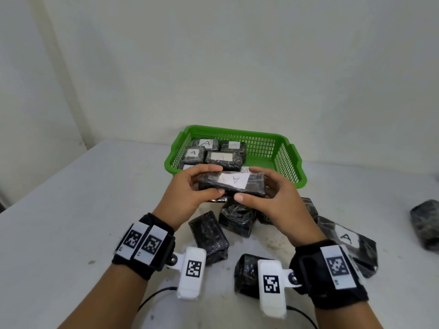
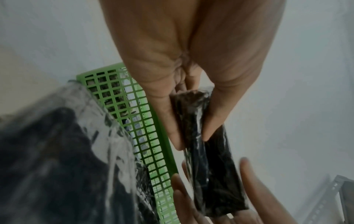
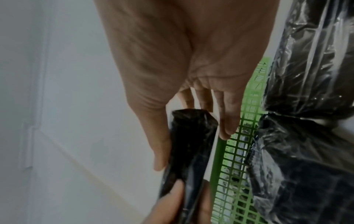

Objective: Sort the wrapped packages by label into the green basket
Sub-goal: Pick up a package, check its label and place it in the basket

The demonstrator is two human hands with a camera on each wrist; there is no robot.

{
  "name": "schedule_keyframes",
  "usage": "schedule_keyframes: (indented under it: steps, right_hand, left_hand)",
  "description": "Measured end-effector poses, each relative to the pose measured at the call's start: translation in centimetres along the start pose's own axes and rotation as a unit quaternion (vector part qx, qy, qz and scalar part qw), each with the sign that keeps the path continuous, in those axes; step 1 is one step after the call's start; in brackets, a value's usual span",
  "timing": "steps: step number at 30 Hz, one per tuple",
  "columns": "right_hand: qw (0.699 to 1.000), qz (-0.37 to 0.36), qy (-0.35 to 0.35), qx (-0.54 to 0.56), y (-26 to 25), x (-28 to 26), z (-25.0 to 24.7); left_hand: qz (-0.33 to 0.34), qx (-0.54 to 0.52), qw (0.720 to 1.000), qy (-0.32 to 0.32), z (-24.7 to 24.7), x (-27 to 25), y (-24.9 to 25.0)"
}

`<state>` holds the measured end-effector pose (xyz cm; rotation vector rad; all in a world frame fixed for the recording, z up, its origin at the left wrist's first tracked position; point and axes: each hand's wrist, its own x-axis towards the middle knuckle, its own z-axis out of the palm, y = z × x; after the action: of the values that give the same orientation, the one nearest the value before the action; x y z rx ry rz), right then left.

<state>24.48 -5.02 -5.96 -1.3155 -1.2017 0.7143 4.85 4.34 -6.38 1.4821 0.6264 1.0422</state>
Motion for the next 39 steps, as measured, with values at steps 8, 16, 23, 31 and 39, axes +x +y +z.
schedule_keyframes:
  steps: [8,16,23,31,39]
  right_hand:
    - [0.993,0.06,0.035,0.097,-0.2,-0.4,-0.3]
    - [0.991,0.047,0.041,0.116,0.1,-0.4,0.2]
    - [0.992,0.047,0.02,0.114,0.3,-0.5,0.0]
    - [0.993,0.023,0.023,0.113,0.4,-0.4,-0.5]
    - [0.995,0.014,0.021,0.096,0.5,-0.2,-0.5]
  left_hand:
    - [-0.017,-0.027,0.998,-0.061,0.3,-0.5,-0.3]
    - [-0.013,0.039,0.998,-0.041,0.8,-0.9,-0.4]
    - [-0.047,0.007,0.999,-0.004,0.7,-0.9,-0.9]
    - [-0.058,-0.008,0.998,-0.016,0.8,-1.1,-0.4]
    - [0.01,0.071,0.997,0.003,0.8,-1.1,0.1]
